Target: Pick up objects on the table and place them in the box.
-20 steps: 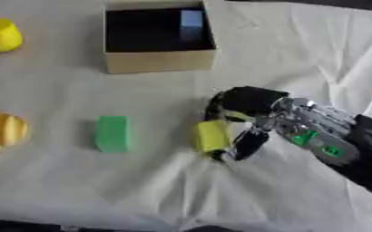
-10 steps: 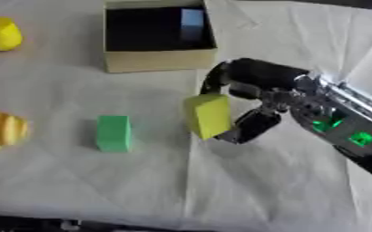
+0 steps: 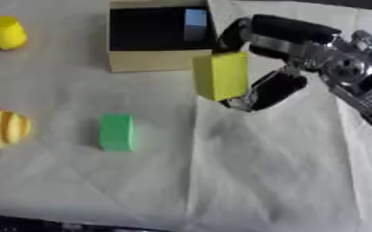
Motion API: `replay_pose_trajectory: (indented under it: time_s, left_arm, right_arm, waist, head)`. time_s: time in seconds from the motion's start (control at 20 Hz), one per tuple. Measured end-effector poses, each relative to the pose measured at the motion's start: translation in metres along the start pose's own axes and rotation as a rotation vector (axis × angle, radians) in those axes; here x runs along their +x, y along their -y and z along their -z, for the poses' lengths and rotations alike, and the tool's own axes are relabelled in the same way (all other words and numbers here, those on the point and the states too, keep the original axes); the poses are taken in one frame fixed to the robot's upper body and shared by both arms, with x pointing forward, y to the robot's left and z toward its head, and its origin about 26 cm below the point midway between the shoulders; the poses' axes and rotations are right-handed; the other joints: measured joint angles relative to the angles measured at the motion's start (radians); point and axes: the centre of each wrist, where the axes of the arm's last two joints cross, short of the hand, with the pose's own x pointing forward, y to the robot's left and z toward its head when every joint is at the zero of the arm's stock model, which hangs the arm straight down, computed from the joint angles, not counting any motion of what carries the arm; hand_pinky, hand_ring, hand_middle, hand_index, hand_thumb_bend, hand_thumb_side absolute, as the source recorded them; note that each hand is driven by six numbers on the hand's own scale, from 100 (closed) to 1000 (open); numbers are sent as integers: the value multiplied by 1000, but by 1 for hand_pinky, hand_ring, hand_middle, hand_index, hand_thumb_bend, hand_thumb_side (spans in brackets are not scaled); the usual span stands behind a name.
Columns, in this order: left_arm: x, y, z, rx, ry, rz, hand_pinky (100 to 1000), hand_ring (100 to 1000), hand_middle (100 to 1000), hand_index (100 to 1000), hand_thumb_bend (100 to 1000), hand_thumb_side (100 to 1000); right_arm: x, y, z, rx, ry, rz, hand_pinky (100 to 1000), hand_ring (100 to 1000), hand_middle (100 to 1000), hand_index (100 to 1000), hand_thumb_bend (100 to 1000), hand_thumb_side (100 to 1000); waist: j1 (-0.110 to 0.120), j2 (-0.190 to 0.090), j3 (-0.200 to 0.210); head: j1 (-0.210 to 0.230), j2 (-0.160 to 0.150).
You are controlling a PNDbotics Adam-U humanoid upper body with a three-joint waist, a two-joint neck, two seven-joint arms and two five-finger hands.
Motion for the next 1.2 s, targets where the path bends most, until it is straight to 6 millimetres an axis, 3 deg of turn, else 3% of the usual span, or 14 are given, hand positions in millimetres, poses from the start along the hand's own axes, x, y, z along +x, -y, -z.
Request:
replay_pose_trajectory:
  time_s: [0.25,0.4,0.7,1.0,1.2]
  left_arm:
    - [4,3,4,-32,16,0,692,781,728,837,309,627]
    - [7,5,6,-54,31,4,693,781,728,837,309,625]
    - [19,11,15,-97,81,-6,694,782,729,837,309,622]
    - [26,18,21,-141,126,-21,695,782,730,837,308,621]
    - [28,21,23,-157,140,-32,694,782,729,837,304,623]
  right_arm:
    - [14,27,2,7,-53,-2,742,673,553,667,100,234]
    - [9,40,13,-12,-113,5,744,674,554,668,100,233]
    - [-24,50,53,-77,-221,18,747,684,559,672,100,221]
    - [-68,41,90,-126,-331,-16,753,700,574,686,100,221]
    - [-93,31,99,-146,-382,-40,766,744,629,736,193,273]
  waist:
    - [-6,0,18]
    - [-15,0,35]
    - [-32,8,84]
    - [-44,35,120]
    - [-48,44,131]
  head:
    - [-16,0]
    - [-30,0]
    - [-75,0]
    - [-129,0]
    - [-150,0]
